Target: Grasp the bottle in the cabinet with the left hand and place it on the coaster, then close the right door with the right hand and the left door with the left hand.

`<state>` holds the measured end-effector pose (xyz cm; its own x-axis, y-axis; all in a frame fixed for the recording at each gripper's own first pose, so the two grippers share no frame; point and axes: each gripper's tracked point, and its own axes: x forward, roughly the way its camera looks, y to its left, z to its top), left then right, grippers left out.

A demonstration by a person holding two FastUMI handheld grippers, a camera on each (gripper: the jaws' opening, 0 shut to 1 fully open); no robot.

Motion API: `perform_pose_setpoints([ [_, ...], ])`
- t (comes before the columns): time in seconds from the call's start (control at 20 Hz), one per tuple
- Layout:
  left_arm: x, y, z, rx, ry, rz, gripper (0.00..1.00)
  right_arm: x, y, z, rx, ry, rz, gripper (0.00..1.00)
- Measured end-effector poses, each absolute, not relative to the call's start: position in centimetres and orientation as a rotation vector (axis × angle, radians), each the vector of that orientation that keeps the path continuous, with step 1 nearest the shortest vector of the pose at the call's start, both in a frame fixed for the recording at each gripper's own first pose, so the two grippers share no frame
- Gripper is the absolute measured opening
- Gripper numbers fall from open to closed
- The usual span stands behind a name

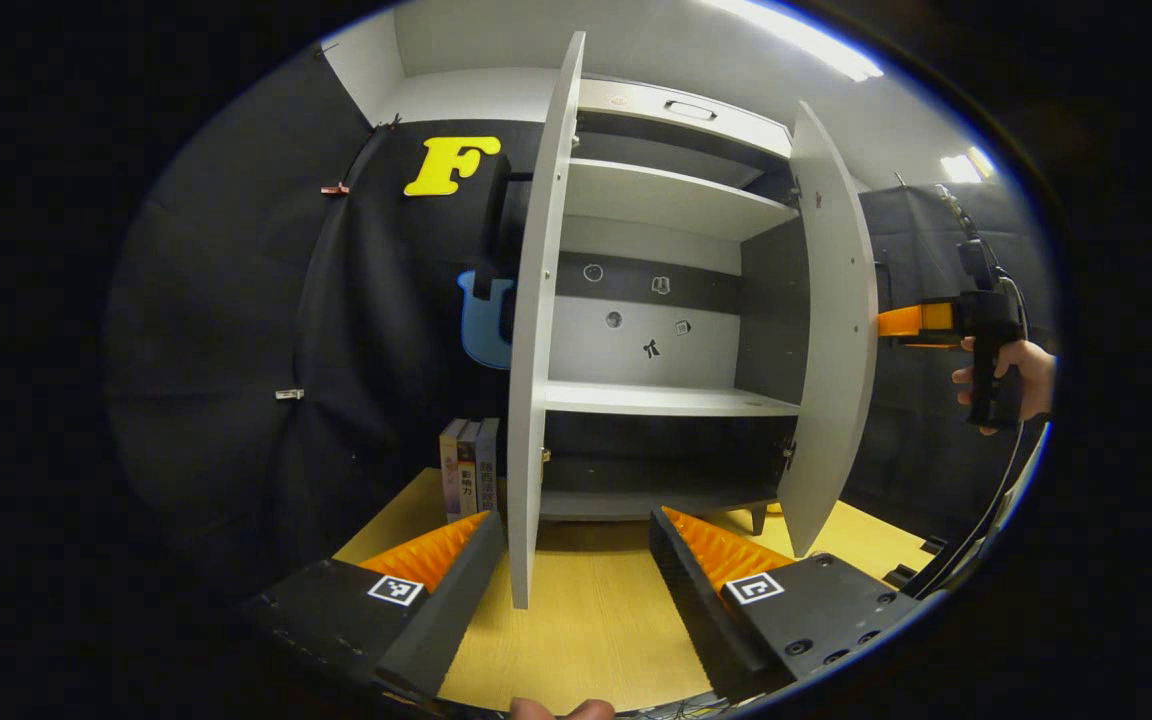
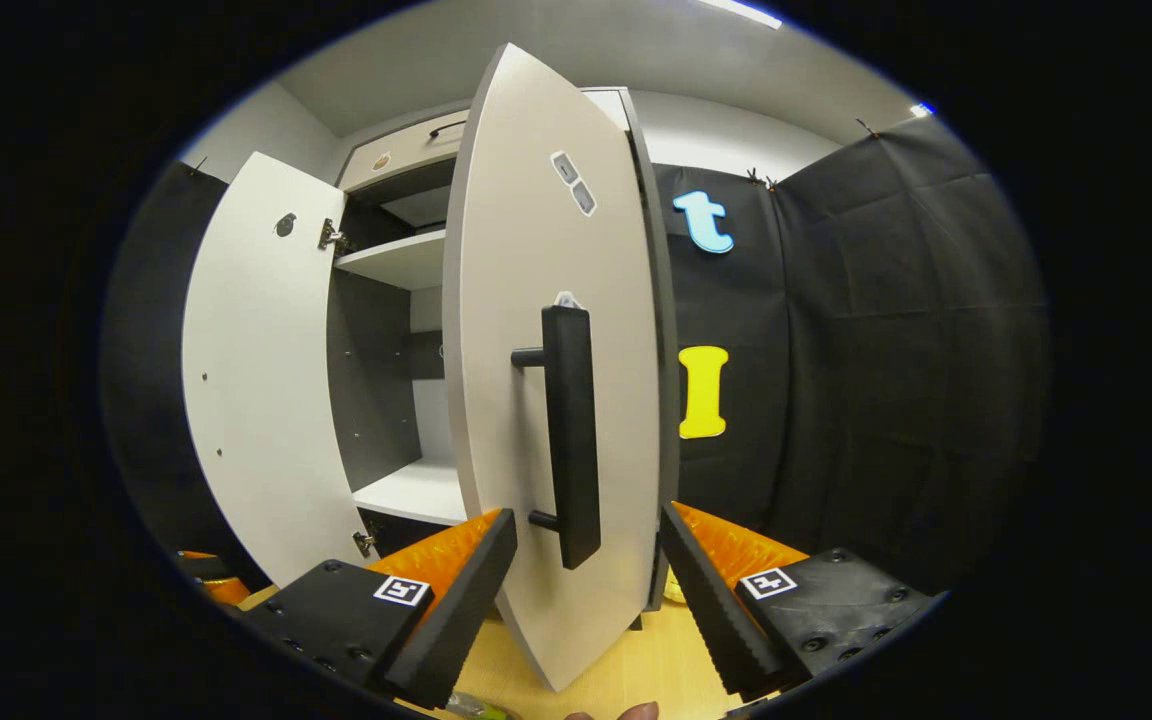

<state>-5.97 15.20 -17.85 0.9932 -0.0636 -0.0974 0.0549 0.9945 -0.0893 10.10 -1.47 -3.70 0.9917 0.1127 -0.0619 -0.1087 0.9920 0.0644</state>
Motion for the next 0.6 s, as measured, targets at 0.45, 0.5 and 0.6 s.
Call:
perform_pose_setpoints([
  [0.45, -6.2, 20.2, -15.1, -0.126, 0.099, 0.021, 0.94, 14.7, 5.2, -4.4, 0.036, 0.077, 0.191, 0.97],
  [0.5, -6.0, 20.9, -14.8, -0.126, 0.102, 0.034, 0.94, 15.2, 5.6, -4.4, 0.038, 0.074, 0.188, 0.97],
  [0.6, -5.4, 22.5, -14.2, -0.113, 0.105, 0.059, 0.93, 16.1, 6.4, -4.5, 0.043, 0.073, 0.186, 0.97],
])
